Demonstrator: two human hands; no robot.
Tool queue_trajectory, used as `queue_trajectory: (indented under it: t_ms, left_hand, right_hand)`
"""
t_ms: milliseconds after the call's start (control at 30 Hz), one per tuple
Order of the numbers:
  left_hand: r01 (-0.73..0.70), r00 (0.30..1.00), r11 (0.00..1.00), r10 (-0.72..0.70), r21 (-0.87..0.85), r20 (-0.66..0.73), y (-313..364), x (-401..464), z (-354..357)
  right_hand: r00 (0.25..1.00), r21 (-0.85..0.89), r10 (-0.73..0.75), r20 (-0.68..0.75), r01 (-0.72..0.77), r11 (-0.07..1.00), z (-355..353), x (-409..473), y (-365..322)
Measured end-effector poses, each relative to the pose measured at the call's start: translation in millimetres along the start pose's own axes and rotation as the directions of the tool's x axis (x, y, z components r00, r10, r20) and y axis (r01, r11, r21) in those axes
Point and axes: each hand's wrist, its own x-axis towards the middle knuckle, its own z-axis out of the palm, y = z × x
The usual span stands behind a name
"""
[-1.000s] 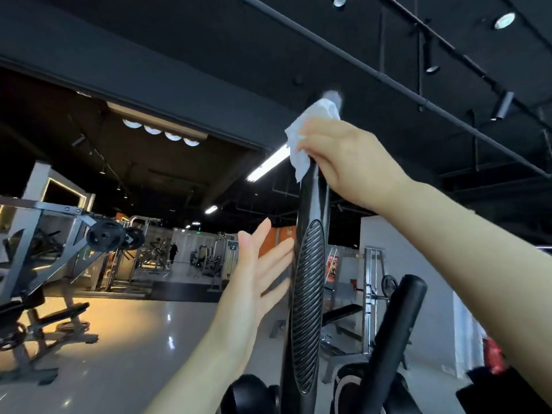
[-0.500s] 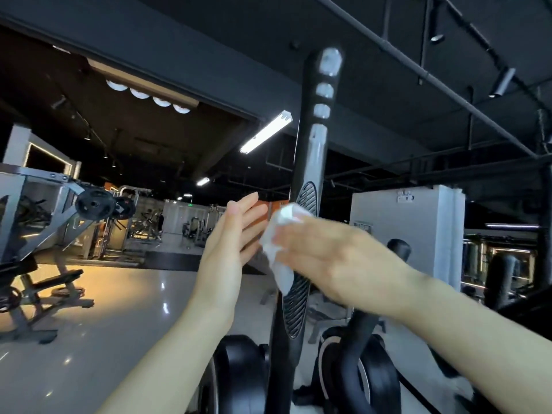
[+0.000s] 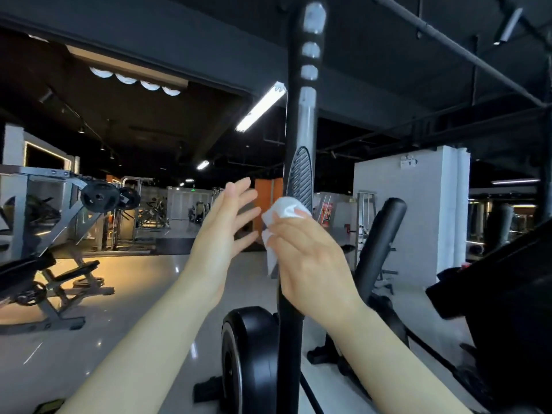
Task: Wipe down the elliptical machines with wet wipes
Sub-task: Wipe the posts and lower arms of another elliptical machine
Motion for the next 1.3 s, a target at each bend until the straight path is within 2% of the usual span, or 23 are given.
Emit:
queue_trajectory:
  t_ms: [167, 267, 333, 367, 400, 467, 500, 533, 600, 700, 867, 900, 967, 1033, 1100, 1200, 1300]
  left_hand:
    - [-0.016, 0.998, 0.992, 0.009, 0.123, 0.060, 13, -15, -16]
    - [0.004, 0.996, 0.986, -0.019, 0.165, 0.087, 17, -22, -18]
    - [0.035, 0.995, 0.987, -0.049, 0.157, 0.084, 16, -22, -13]
    - [0.053, 0.994, 0.988, -0.066, 0.147, 0.083, 14, -23, -9]
    - [0.068, 0.992, 0.988, -0.081, 0.139, 0.093, 13, -24, -3]
    - [0.079, 0.986, 0.989, -0.096, 0.122, 0.140, 8, -27, 8]
    - [0.079, 0.981, 0.991, -0.097, 0.110, 0.165, 6, -28, 12]
    - [0.078, 0.978, 0.992, -0.096, 0.100, 0.187, 4, -29, 15]
    - [0.072, 0.973, 0.993, -0.090, 0.090, 0.213, 2, -32, 17]
    - [0.073, 0.969, 0.994, -0.090, 0.081, 0.229, -4, -36, 15]
    - [0.073, 0.956, 0.988, -0.108, 0.133, 0.271, -19, -49, 11]
    - [0.079, 0.953, 0.985, -0.120, 0.154, 0.279, -21, -51, 11]
    - [0.108, 0.943, 0.975, -0.163, 0.196, 0.289, -23, -55, 11]
    - [0.123, 0.933, 0.964, -0.193, 0.235, 0.303, -23, -55, 10]
    - [0.115, 0.931, 0.961, -0.193, 0.250, 0.311, -21, -51, 11]
    - [0.091, 0.945, 0.968, -0.159, 0.234, 0.288, -20, -46, 12]
    - [0.062, 0.951, 0.966, -0.133, 0.250, 0.278, -20, -44, 13]
  right_hand:
    - [0.978, 0.032, -0.071, 0.199, 0.066, 0.997, -4, -55, -22]
    - [0.982, 0.128, -0.082, 0.172, 0.060, 0.990, -19, -53, -18]
    - [0.998, 0.196, 0.056, 0.027, -0.060, 0.979, -30, -36, -12]
    - [0.980, 0.219, 0.187, -0.069, -0.168, 0.961, -35, -23, -8]
    - [0.926, 0.260, 0.347, -0.149, -0.301, 0.917, -38, -10, -1]
    - [0.748, 0.421, 0.634, -0.195, -0.520, 0.743, -41, 14, 8]
    - [0.679, 0.492, 0.715, -0.168, -0.571, 0.657, -36, 19, 8]
    - [0.644, 0.535, 0.753, -0.138, -0.591, 0.603, -30, 20, 1]
    - [0.649, 0.553, 0.749, -0.135, -0.577, 0.600, -11, 4, -23]
    - [0.684, 0.513, 0.703, -0.196, -0.539, 0.668, 14, -42, -55]
    - [0.729, 0.412, 0.670, -0.138, -0.573, 0.708, 35, -136, -89]
    - [0.715, 0.413, 0.692, -0.098, -0.603, 0.682, 36, -155, -97]
    - [0.626, 0.459, 0.780, -0.005, -0.692, 0.557, 32, -174, -106]
    - [0.562, 0.482, 0.827, -0.013, -0.721, 0.497, 26, -165, -100]
    - [0.544, 0.544, 0.836, -0.068, -0.683, 0.488, 15, -132, -82]
    - [0.592, 0.587, 0.797, -0.123, -0.603, 0.539, 3, -68, -57]
    - [0.668, 0.537, 0.731, -0.139, -0.569, 0.623, 17, -54, -60]
